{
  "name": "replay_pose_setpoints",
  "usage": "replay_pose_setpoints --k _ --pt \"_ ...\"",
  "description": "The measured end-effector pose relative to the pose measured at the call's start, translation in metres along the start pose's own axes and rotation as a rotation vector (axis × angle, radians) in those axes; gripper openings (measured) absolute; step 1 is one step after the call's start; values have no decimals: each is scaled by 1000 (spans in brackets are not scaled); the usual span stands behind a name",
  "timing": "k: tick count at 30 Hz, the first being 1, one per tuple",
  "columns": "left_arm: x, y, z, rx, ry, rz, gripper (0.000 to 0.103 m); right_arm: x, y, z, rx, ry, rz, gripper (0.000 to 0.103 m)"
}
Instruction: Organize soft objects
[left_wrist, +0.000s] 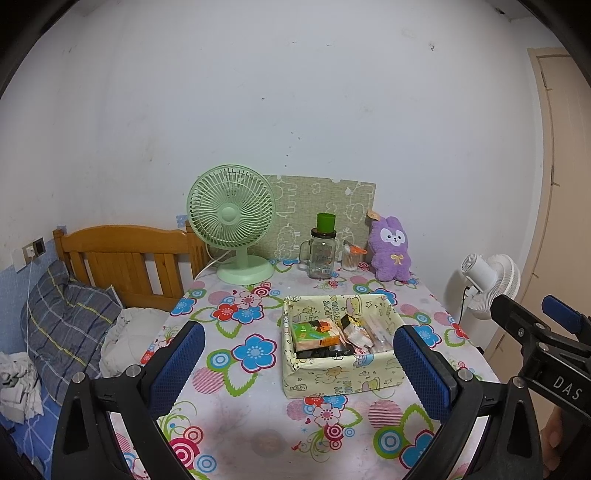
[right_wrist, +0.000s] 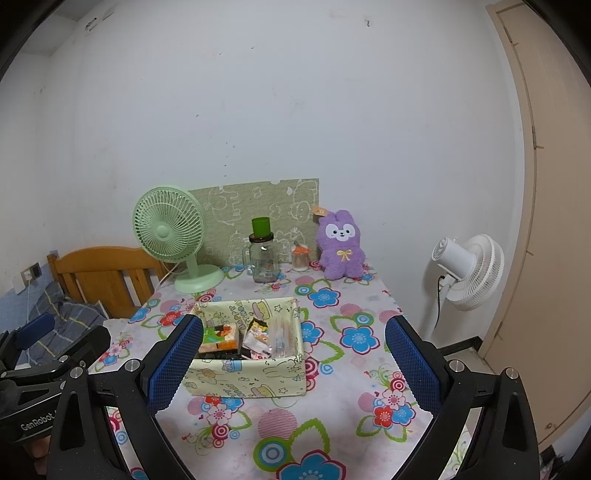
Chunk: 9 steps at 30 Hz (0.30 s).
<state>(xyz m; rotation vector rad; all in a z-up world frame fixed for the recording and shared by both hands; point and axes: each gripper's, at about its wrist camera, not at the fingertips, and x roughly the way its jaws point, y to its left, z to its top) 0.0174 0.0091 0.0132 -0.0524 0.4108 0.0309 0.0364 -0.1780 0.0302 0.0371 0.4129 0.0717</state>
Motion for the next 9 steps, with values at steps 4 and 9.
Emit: replay_pose_setpoints --k 4,9 --pt "0 0 0 -1 0 -2 103 -1 -1 -1 4 0 -1 100" --pt "-1 1 0 -3 -2 -7 103 -3 -1 -1 6 -1 -1 100"
